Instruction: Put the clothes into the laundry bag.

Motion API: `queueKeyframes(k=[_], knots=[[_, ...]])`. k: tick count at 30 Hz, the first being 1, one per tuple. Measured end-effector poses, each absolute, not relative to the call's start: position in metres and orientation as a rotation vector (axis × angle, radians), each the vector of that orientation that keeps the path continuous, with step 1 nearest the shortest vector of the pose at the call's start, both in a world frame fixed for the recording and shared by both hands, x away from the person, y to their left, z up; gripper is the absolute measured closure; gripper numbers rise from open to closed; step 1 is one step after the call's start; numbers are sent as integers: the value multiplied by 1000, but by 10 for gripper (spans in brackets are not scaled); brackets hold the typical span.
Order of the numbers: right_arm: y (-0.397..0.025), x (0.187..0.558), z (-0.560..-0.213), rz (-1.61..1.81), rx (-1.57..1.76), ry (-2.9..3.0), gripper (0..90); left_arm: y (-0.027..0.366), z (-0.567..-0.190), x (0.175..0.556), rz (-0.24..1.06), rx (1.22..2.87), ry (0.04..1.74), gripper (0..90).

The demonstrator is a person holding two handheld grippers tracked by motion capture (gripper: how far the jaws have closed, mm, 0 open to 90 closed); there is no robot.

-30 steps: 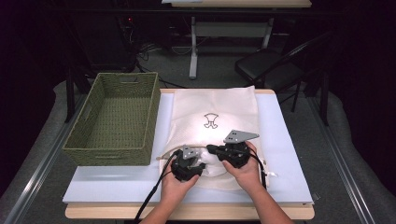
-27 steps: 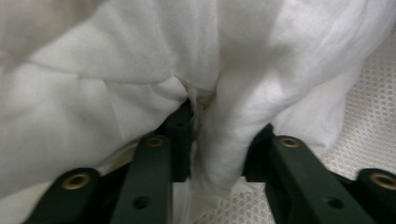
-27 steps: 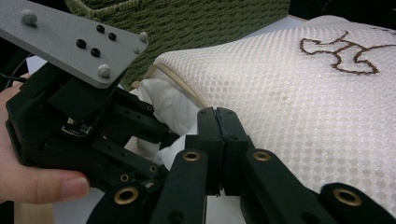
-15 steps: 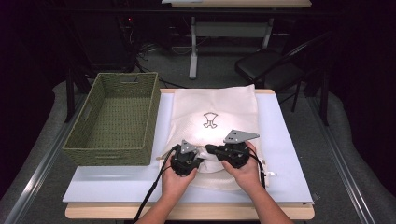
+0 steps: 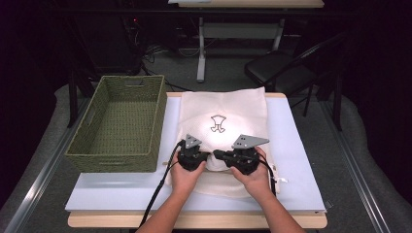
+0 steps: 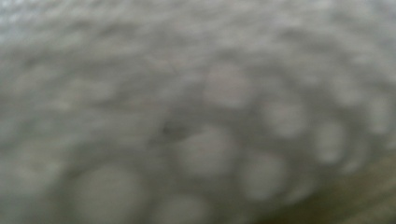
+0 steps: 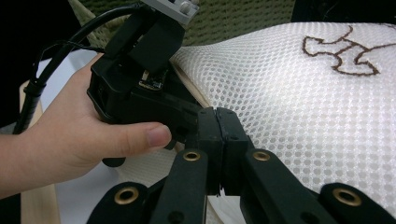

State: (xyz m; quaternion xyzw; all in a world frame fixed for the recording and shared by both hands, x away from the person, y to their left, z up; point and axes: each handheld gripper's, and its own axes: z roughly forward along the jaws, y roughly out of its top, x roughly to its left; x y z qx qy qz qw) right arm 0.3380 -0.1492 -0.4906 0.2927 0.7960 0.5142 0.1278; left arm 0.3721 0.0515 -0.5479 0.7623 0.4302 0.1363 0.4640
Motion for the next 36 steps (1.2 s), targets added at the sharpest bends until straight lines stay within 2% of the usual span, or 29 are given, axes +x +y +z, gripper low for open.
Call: queueKeyframes(k=[9,20,30,32,36], knots=[[-156,346,-502,1450,913,2311,900,60,-533,347,338,1925,1048,509],[-157,348,-504,1447,920,2313,900,72,-534,317,293,1980,999,506],[-157,346,-503,1458,919,2315,900,51,-557,338,224,1966,994,458],[-158,346,-503,1462,920,2315,900,48,-559,341,232,1992,995,491],[-158,345,-502,1471,923,2314,900,43,-560,345,248,2019,1002,618]])
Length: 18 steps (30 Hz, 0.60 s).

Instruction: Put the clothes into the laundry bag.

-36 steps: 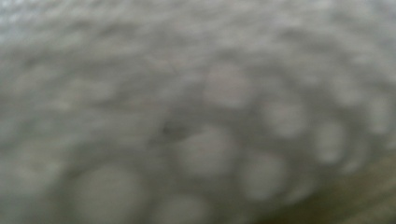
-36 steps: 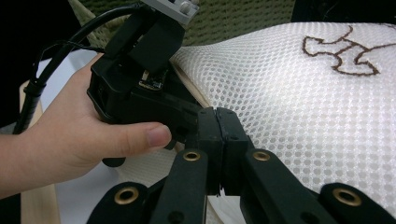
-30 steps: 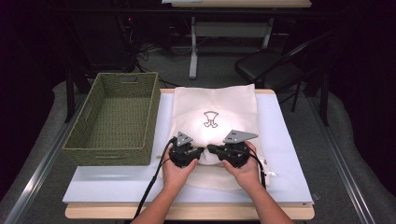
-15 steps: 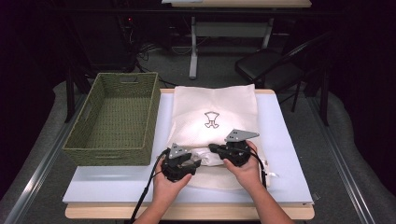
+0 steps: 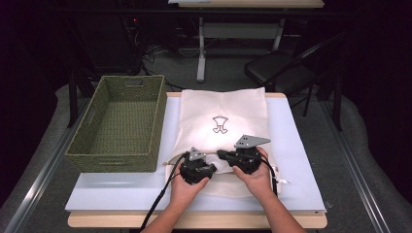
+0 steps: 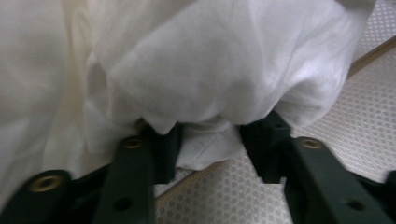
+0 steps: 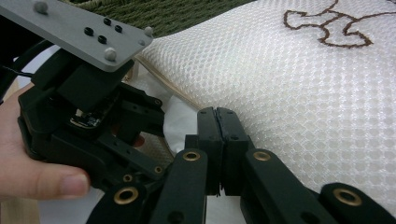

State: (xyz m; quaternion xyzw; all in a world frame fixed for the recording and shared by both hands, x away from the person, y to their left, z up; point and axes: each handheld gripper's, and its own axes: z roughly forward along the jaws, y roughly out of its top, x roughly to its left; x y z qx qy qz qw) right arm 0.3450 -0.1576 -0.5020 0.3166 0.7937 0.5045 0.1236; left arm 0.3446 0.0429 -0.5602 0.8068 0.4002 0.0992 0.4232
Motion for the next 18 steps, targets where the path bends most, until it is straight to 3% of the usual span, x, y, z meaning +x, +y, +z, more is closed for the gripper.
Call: queueKeyframes(k=[7,18], knots=[[-158,344,-501,1481,921,2312,900,44,-553,347,286,2013,995,845],[-158,343,-499,1520,920,2312,900,40,-544,360,289,1944,1025,865]])
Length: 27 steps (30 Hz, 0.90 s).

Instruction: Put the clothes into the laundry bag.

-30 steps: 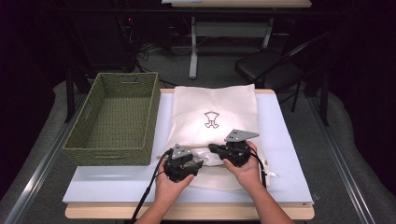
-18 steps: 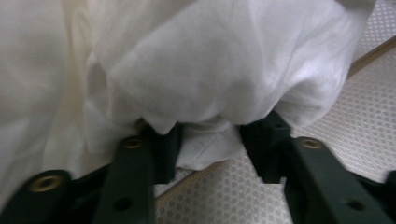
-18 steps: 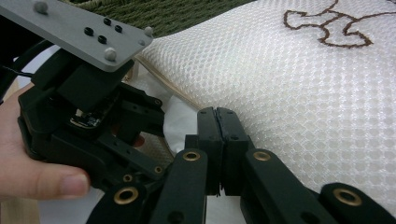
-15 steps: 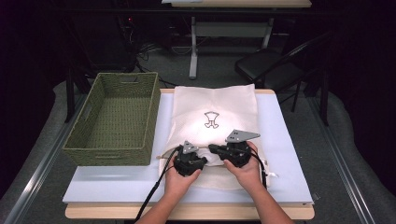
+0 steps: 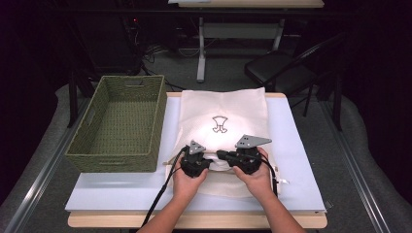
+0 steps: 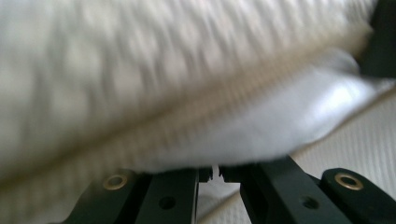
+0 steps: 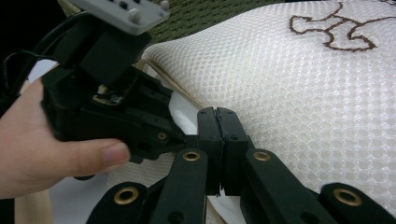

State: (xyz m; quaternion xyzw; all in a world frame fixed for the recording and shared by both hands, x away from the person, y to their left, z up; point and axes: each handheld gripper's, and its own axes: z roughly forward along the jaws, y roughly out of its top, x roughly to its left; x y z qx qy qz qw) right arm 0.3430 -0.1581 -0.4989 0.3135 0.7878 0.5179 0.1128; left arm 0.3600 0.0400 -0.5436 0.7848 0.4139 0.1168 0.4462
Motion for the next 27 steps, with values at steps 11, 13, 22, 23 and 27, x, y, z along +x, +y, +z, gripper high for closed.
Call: queueKeyframes(k=[11,13,22,23,27], knots=[[-156,336,-488,1558,875,2320,900,41,-527,382,328,1856,1076,866],[-155,335,-487,1571,860,2327,900,44,-522,387,346,1817,1090,866],[-158,338,-495,1529,878,2355,900,41,-541,396,353,1869,1123,839],[-158,338,-496,1517,876,2354,900,41,-541,395,356,1880,1114,827],[-159,338,-495,1513,889,2341,900,46,-539,386,327,1907,1095,728]])
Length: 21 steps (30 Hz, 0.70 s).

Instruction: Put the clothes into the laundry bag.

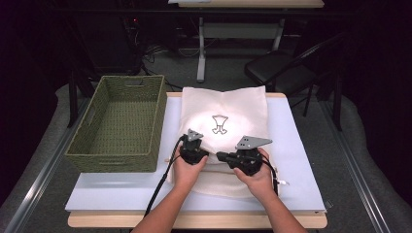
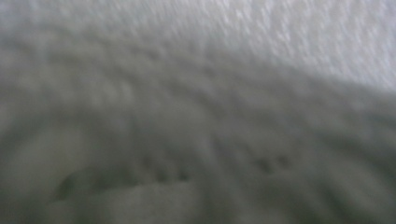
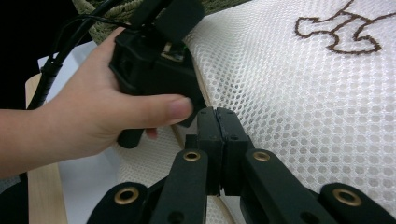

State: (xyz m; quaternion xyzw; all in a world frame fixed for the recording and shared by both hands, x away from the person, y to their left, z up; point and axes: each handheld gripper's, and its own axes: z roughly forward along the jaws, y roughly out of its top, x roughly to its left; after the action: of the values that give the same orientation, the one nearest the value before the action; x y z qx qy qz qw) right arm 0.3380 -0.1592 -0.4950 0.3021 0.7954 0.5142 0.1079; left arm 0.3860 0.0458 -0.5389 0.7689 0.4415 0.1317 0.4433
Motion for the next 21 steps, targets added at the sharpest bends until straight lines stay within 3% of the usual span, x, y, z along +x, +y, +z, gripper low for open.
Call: queueKeyframes(k=[8,21], knots=[[-163,338,-491,1533,878,2328,900,62,-536,353,295,2001,1014,579],[-172,328,-468,1546,821,2310,900,127,-505,313,355,1995,982,546]])
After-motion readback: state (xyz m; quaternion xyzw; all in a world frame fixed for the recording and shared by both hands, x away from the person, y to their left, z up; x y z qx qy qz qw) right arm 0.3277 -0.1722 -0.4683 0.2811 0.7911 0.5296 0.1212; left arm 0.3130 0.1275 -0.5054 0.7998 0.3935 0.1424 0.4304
